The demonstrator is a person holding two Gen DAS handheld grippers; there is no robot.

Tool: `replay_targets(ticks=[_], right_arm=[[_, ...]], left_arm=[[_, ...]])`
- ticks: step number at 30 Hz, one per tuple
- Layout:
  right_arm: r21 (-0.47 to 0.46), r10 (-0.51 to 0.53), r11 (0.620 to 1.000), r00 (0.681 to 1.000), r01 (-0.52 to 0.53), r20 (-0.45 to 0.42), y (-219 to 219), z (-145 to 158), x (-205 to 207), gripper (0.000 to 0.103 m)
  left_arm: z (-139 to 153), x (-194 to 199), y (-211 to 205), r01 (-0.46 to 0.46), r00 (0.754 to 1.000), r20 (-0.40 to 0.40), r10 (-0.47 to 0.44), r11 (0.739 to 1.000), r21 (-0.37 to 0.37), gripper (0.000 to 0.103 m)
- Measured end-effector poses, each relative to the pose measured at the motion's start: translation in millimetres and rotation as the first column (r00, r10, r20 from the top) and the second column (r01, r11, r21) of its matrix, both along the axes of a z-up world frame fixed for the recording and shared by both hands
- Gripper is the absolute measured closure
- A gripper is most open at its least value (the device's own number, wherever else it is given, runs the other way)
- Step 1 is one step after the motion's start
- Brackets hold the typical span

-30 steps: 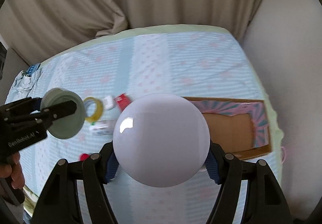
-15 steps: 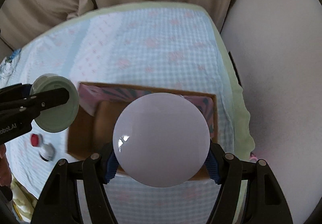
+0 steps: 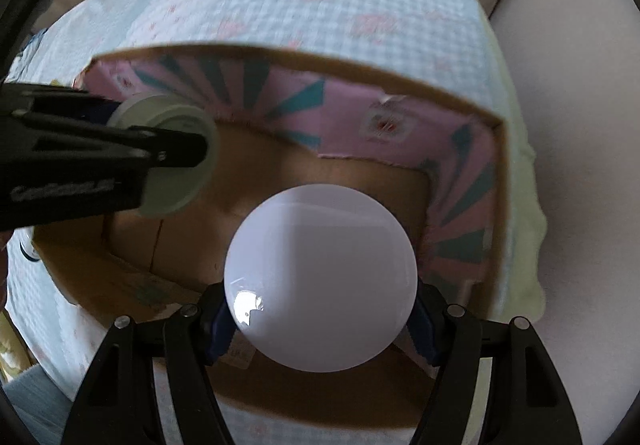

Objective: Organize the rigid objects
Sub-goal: 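Carry both jars over the cardboard box with both tools, then open both tools to drop the jars into the box and withdraw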

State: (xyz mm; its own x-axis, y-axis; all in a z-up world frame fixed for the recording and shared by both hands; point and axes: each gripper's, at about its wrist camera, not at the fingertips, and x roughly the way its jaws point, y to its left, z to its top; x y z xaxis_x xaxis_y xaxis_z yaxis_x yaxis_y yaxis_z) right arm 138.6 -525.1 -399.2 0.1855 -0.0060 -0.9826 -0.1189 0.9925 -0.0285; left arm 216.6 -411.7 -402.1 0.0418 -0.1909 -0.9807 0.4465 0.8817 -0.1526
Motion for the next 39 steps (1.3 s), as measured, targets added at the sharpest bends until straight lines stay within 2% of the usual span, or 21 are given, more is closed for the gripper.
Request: replay_targets(ticks=[5,12,13,14,15,16,18,21,28,39], right_arm=[[0.0,0.028,1.0,1.0,-0.028,0.007,5,-11,-3,0.036],[0.015,0.054,0.998,0.998,-0.054,0.027,7,-4,1,0.033],[0.022,0.05,0.998,0.999,-0.051,0.021,7,-4,0,0.014],[0.03,0.046,0.998,0.999,-0.046,0.025,6,-1,-1,0.0],[0.034,0.042,0.998,0.998,-0.044,0.048,4,3,-1,0.0],[0.036,0.037,0.999,0.997,-0.04,0.073,1,8,0,0.0],[0.033,0.021,0.999,0.993,-0.025,0.118,-3,16,-3,0.0],[0.03,0.008,0.999,0.992,-0.012,0.126,-4,20,-10,0.0],[-0.003,0.024,1.0,0.992,-0.024,0.121,-1,31,-14,0.0],[-0.023,-0.01,1.0,0.989,0.014,0.148,12,79,-36,0.0]], left_arm=[[-4,0,2,0.027,1.0,0.009,-0.027,0.999,0.028,0.064],[12,0,3,0.071,0.997,0.04,-0.073,0.996,0.052,0.06],[15,-1,5,0.073,0.996,0.052,-0.076,0.996,0.046,0.045],[19,0,7,0.072,0.995,0.061,-0.075,0.996,0.048,0.027],[22,1,10,0.066,0.995,0.069,-0.069,0.997,0.05,0.003],[24,2,14,0.056,0.996,0.073,-0.059,0.997,0.044,0.0],[26,5,22,0.032,0.998,0.054,-0.034,0.999,0.032,0.0],[30,4,29,0.005,0.999,0.041,-0.005,1.0,0.02,0.0],[55,-7,39,-0.002,0.997,0.079,0.001,1.0,0.012,0.0],[111,-35,61,-0.009,0.989,0.148,0.014,0.999,-0.034,0.0]])
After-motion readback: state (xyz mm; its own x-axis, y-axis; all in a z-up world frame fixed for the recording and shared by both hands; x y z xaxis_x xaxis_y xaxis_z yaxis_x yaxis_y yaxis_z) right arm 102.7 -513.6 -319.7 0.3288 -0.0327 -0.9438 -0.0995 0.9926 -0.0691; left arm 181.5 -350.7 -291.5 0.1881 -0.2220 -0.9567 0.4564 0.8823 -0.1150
